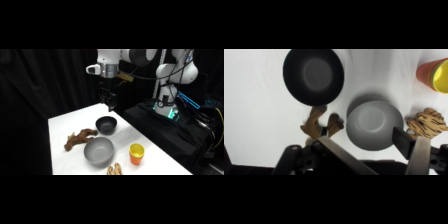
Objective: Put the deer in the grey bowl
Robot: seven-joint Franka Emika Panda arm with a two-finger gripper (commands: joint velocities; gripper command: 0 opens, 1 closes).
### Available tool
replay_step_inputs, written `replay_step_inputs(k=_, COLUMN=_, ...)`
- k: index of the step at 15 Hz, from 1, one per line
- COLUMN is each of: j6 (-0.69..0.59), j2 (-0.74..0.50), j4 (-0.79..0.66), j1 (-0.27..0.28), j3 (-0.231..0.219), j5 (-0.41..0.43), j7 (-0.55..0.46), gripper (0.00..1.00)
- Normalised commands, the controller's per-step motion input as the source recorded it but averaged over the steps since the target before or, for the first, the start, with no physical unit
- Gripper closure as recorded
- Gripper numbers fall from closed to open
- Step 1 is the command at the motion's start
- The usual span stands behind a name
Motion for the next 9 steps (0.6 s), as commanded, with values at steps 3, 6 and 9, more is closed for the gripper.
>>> replay_step_inputs(k=3, j6=0.02, j2=0.11, j4=0.10, j1=-0.063, j3=0.020, j5=0.038, j7=-0.07, gripper=0.00)
replay_step_inputs(k=6, j6=0.02, j2=0.27, j4=0.32, j1=-0.096, j3=-0.023, j5=0.036, j7=-0.14, gripper=0.00)
replay_step_inputs(k=9, j6=-0.04, j2=0.36, j4=0.53, j1=-0.096, j3=-0.041, j5=0.039, j7=-0.20, gripper=0.00)
